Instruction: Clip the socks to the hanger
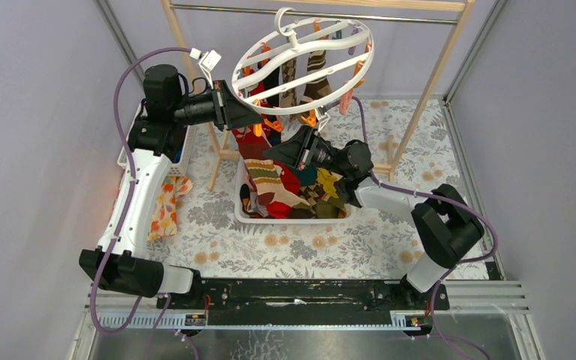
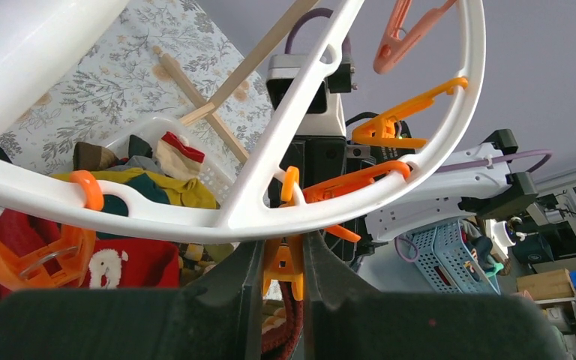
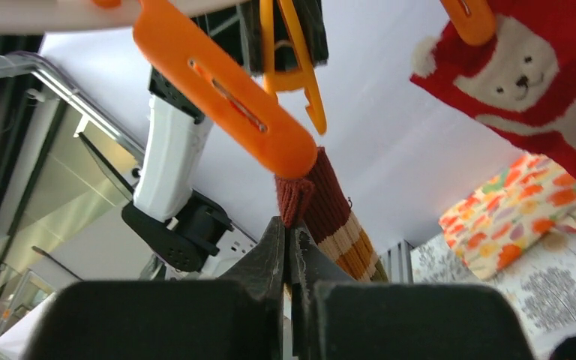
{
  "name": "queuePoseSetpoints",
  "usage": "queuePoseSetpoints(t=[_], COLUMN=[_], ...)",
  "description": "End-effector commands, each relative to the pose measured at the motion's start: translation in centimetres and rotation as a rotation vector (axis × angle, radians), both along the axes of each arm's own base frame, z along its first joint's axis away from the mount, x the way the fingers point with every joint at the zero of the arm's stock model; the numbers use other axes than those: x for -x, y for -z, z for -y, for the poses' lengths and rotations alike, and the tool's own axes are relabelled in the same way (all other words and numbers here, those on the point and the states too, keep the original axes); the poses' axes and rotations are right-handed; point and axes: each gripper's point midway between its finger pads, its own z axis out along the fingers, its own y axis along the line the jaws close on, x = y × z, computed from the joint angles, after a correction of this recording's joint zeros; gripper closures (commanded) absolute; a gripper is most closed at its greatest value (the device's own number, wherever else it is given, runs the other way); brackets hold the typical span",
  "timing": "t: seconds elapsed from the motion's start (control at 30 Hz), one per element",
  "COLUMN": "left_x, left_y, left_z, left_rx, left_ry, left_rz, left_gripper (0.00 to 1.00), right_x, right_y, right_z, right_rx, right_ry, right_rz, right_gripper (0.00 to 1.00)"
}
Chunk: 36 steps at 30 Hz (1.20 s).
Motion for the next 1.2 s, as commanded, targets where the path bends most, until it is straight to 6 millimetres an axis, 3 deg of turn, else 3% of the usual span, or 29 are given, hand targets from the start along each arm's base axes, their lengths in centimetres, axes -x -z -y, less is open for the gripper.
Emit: queuePoseSetpoints(t=[0.0,0.5,0.8,1.17], left_x=[0.8,0.8,1.2,1.8], left_y=[-1.0,-1.1,-1.4,-1.9], left_z=[0.0,-0.1,0.0,0.1], left_rx=[0.018,0.022,0.029,0.042], left_ry=[0.028,0.037,0.054,0.08], left_rz=[0.043,0.039,0.043,0.052], left_gripper=[1.0,1.0,1.0,1.0], right_x=[1.3,0.7,-0.9,-1.2], right_y=[-4.9,-5.5,-4.7,-4.3], right_z=[0.8,1.9,1.8,1.7], right_rx=[-0.177,-0.214,-0.191,-0.18], right_ry=[-0.062,-0.034,0.032,0.046], right_rz=[0.089,0.094,0.054,0.039], right_gripper=[1.0,1.0,1.0,1.0])
